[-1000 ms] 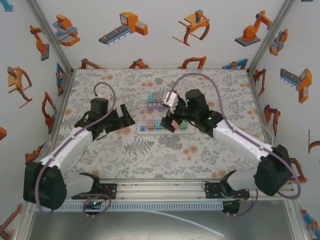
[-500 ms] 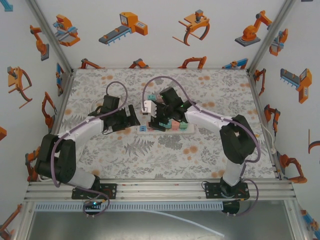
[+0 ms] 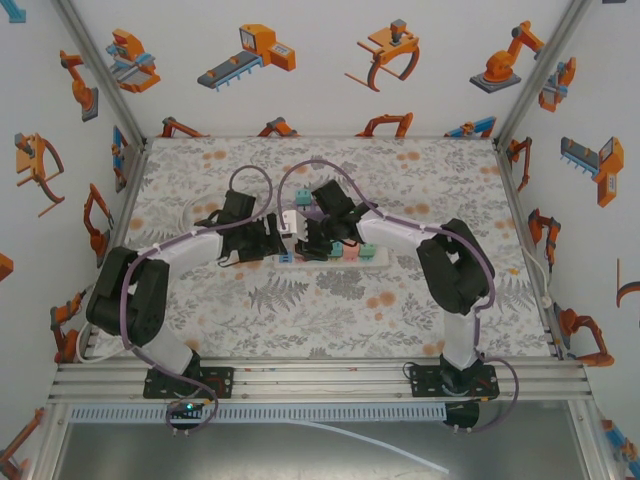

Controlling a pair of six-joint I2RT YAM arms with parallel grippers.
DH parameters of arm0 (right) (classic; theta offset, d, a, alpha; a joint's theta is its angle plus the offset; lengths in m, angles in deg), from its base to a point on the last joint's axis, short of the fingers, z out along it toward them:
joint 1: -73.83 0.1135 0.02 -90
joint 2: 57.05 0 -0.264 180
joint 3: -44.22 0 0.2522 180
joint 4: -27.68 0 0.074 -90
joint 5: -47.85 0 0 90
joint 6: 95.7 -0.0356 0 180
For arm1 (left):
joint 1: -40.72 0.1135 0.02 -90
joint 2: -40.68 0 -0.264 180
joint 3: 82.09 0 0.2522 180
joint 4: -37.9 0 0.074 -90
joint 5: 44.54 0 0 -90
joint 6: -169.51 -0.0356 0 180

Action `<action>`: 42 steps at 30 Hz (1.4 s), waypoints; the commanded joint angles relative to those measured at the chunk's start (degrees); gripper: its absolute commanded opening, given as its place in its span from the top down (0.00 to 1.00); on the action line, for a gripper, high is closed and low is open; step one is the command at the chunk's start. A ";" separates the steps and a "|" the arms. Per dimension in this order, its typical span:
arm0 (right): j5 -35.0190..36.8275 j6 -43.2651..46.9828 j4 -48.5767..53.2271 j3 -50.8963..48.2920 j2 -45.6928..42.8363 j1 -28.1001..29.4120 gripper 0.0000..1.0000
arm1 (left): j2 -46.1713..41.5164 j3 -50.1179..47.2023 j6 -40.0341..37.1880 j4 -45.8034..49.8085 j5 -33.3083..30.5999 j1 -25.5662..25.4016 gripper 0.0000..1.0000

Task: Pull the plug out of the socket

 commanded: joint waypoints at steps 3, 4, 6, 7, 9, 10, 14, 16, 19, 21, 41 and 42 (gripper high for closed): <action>-1.72 0.77 0.48 1.87 0.42 -0.15 0.64 | 1.54 -0.06 -0.65 1.75 -3.69 -0.96 0.36; -1.82 0.78 0.47 1.97 0.50 -0.17 0.65 | 1.80 -0.22 -0.75 1.76 -4.19 -1.17 0.37; -2.08 0.69 0.32 2.12 0.53 -0.12 0.66 | 2.30 -0.23 -1.32 2.38 -4.95 -1.39 0.39; -2.29 0.61 0.21 2.16 0.64 -0.16 0.66 | 2.59 0.03 -1.49 3.07 -5.54 -1.53 0.41; -2.68 0.60 0.11 2.40 0.59 -0.16 0.68 | 2.99 0.44 -2.05 4.48 -6.92 -1.83 0.43; -2.84 0.53 0.10 2.58 0.54 -0.15 0.69 | 3.13 0.61 -2.16 5.35 -7.86 -1.97 0.43; -3.31 0.36 0.08 3.20 0.45 -0.16 0.72 | 3.47 0.46 -2.59 7.48 -10.77 -2.70 0.45; -3.62 -0.11 -0.22 3.60 0.48 -0.14 0.73 | 3.68 -0.04 -2.49 7.65 -11.35 -2.96 0.46; -4.67 -1.62 -1.12 4.13 0.38 -0.17 0.74 | 4.59 -0.57 -1.94 7.75 -12.13 -3.51 0.46; -5.17 -2.41 -1.69 4.34 0.21 -0.13 0.76 | 5.22 -0.62 -1.68 8.02 -12.40 -3.84 0.47; -5.22 -7.18 -9.67 0.60 -2.89 -1.00 0.85 | 6.15 -1.81 -0.04 7.21 -16.12 -4.36 0.50; -5.41 -7.20 -9.86 0.43 -3.08 -1.04 0.85 | 6.06 -1.84 -0.05 7.24 -16.12 -4.32 0.50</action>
